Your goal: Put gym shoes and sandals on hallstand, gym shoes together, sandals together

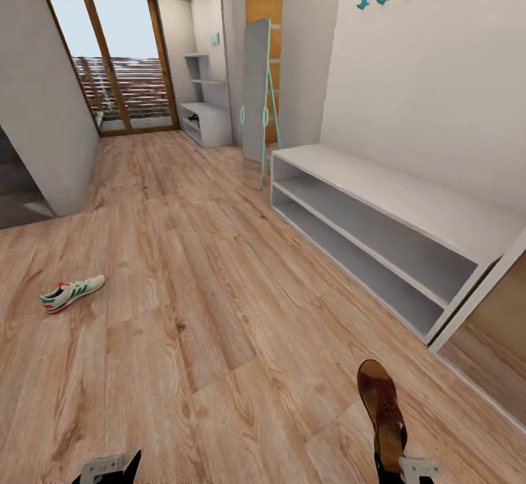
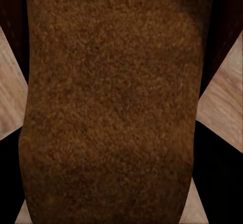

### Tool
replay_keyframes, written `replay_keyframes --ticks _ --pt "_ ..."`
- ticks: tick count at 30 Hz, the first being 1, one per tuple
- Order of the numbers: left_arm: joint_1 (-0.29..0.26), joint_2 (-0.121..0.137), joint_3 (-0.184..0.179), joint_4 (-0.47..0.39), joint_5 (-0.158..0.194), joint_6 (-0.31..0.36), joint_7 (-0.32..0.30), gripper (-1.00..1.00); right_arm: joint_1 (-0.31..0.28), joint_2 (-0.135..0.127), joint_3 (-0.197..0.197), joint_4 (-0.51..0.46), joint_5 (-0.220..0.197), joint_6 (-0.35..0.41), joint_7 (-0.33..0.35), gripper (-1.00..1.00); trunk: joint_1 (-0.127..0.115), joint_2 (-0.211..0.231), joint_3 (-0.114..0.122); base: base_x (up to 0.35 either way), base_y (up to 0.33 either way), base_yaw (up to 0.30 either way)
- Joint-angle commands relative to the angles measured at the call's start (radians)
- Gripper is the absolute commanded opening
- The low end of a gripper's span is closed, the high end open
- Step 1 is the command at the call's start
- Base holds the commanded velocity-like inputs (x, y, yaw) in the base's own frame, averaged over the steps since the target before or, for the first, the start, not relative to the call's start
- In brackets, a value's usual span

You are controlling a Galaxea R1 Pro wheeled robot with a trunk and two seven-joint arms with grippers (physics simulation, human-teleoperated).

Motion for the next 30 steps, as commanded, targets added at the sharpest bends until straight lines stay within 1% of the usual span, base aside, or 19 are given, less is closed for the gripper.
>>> replay_keyframes --ticks 1,17,19,24,30 --pt "-0.001 0.000 0.002 0.001 0.011 0.000 -0.010 1.00 0.000 0.001 -0.008 0.000 0.010 -0.003 0.006 -1.00 0.000 0.000 0.000 0.000 0.000 0.270" --pt "-0.001 0.000 0.001 0.001 0.009 0.000 -0.010 1.00 0.000 0.003 -0.007 0.001 0.010 -0.002 0.006 -1.00 0.000 0.000 0.008 0.000 0.000 0.270" --pt "-0.001 0.000 0.001 0.001 0.007 -0.001 -0.010 1.00 0.000 0.005 -0.007 0.001 0.011 -0.002 0.006 -1.00 0.000 0.000 0.008 0.000 0.000 0.275" --pt "-0.001 -0.001 0.002 0.000 -0.017 -0.002 -0.010 1.00 0.000 0.017 -0.007 0.000 0.012 -0.003 0.007 -1.00 0.000 0.000 0.009 0.000 0.000 0.278" --pt "-0.001 -0.002 0.002 0.001 -0.021 -0.001 -0.010 1.00 0.000 0.023 -0.007 -0.001 0.012 -0.003 0.006 -1.00 0.000 0.000 0.009 0.000 0.000 0.280"
